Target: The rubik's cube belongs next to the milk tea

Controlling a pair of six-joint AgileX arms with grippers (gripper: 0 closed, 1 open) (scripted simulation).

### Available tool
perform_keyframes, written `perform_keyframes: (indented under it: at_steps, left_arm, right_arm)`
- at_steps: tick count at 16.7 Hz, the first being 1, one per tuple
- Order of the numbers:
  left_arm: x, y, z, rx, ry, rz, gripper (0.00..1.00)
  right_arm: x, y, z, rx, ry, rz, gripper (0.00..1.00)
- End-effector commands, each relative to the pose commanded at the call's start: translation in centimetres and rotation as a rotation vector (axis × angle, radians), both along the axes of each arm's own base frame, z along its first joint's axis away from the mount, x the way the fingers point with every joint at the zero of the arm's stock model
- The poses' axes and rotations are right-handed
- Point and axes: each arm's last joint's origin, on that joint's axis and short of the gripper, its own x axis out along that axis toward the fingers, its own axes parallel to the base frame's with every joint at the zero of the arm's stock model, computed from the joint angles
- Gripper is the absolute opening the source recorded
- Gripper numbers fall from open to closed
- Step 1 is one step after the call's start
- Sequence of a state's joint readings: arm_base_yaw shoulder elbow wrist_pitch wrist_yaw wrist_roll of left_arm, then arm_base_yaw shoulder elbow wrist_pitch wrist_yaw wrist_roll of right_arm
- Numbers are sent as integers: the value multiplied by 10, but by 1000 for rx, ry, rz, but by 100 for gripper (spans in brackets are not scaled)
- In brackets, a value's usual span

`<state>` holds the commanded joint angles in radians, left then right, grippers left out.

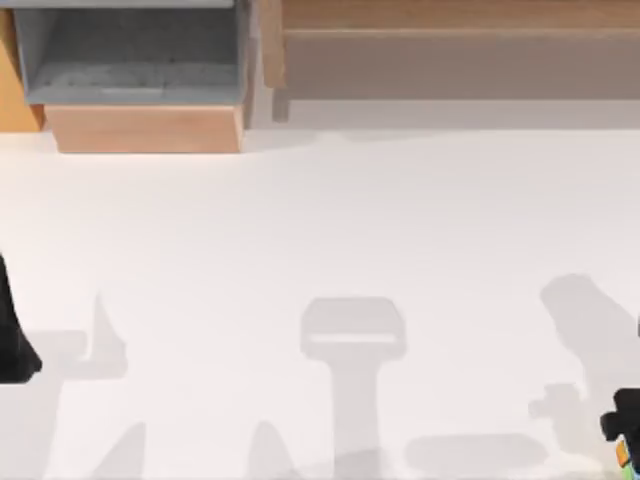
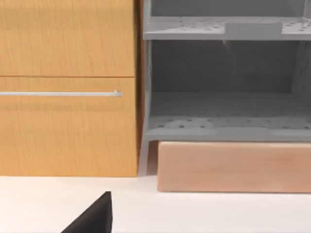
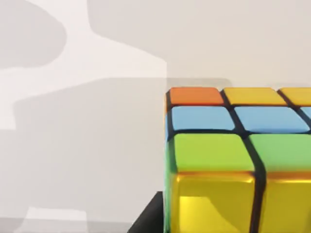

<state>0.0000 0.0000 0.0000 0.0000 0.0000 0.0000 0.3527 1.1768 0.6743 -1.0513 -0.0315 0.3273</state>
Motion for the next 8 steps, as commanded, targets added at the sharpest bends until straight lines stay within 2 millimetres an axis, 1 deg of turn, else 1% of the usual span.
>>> perform_keyframes:
  at_steps: [4, 8]
  left_arm:
    - [0, 0, 0, 0, 0, 0, 100]
    - [0, 0, 0, 0, 0, 0, 100]
  right_arm:
    - [-4, 15, -3, 55, -6, 84, 0]
    - [-2, 29, 0, 111, -61, 145, 0]
